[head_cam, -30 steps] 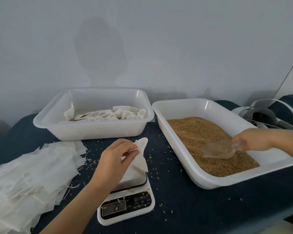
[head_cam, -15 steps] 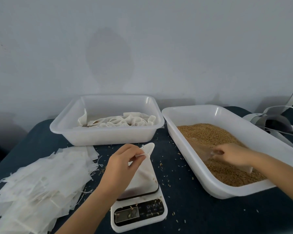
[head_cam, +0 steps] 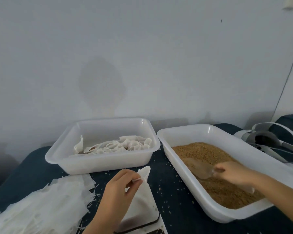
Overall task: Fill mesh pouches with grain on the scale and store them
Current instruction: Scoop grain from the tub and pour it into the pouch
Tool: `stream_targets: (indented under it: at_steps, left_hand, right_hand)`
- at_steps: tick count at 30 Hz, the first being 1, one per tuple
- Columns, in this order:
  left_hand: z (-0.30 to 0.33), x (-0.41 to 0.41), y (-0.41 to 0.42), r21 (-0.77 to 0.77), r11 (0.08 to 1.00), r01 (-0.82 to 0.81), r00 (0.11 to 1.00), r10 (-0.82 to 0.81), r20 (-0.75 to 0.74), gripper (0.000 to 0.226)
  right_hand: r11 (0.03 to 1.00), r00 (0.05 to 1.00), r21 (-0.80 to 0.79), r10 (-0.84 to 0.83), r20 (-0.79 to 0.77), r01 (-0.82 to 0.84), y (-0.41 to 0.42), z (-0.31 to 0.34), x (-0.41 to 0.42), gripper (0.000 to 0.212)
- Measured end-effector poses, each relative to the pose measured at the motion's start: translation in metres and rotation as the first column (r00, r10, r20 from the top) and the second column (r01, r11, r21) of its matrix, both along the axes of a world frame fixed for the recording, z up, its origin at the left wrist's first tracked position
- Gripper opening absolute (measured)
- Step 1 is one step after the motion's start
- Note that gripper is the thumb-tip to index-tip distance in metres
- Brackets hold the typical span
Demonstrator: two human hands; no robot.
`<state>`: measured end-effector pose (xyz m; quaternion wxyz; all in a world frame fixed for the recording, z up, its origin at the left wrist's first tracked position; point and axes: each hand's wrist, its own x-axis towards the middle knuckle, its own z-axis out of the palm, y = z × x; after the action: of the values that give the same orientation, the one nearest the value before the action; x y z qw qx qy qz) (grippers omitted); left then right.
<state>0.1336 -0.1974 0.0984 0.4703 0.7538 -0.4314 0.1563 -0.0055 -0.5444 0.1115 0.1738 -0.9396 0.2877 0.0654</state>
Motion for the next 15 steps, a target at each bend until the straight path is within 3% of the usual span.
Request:
stream_targets:
  at_steps: [9, 15]
  left_hand:
    - [0.003, -0.001, -0.011, 0.009, 0.999, 0.040, 0.999, -0.040, 0.011, 0.015]
    - [0.002, -0.005, -0.021, 0.034, 0.997, 0.069, 0.998, -0.069, 0.001, 0.015]
  right_hand:
    - [0.992, 0.993, -0.053, -0.119, -0.002, 0.118, -0.005, 0.009, -0.007, 0.015]
    - [0.957, 0.973, -0.219, -0.213, -0.083, 0.191, -0.017, 0.014, -0.013, 0.028]
